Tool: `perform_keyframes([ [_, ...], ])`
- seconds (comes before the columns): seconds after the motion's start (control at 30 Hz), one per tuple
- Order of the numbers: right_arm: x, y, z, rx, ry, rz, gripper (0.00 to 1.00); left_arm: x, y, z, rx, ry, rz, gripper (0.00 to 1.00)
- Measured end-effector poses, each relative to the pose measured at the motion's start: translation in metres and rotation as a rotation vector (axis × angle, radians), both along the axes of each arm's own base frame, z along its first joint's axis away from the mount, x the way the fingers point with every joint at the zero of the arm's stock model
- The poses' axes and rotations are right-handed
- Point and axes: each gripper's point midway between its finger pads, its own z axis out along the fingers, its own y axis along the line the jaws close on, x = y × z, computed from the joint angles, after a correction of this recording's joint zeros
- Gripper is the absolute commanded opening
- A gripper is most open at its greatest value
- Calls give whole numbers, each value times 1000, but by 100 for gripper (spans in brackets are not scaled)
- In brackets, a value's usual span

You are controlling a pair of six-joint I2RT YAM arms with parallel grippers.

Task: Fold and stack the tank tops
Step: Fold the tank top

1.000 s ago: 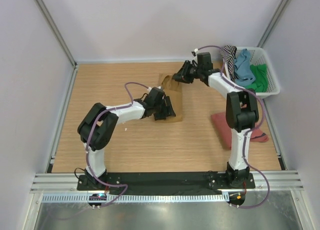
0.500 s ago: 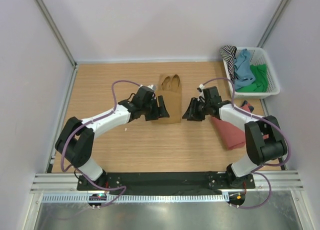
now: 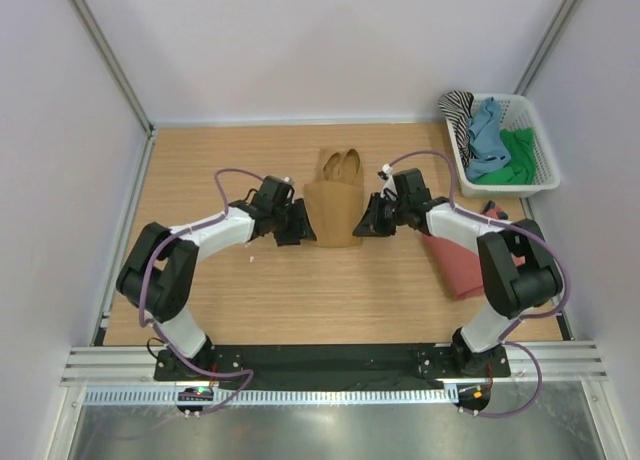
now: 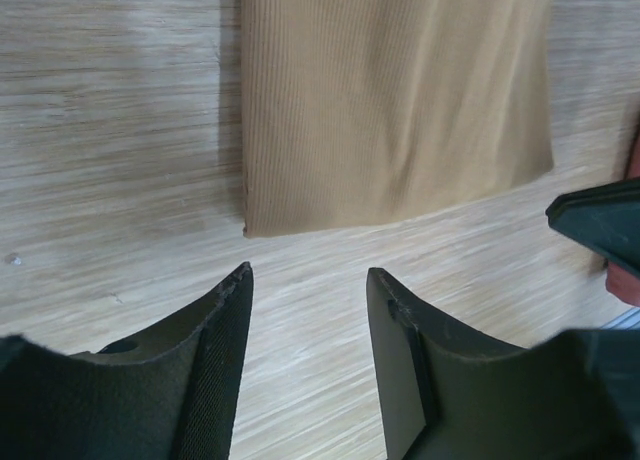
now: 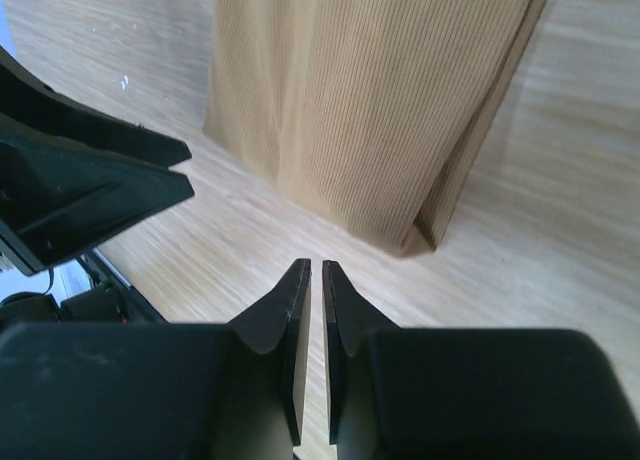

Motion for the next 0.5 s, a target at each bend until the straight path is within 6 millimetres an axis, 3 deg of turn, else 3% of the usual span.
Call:
perform_keyframes([
  [0.13, 8, 3, -20, -7, 31, -2, 9, 0, 0, -14, 10, 24, -8, 48],
  [0.33, 0, -3, -57, -54, 125, -33, 7, -4, 1, -26, 19, 49, -12, 45],
  [0.4, -3, -5, -57, -52, 124, -40, 12, -6, 2, -28, 22, 53, -11, 45],
  [0.5, -7, -6, -56, -46, 118, -50, 27, -8, 2, -31, 21, 58, -13, 46],
])
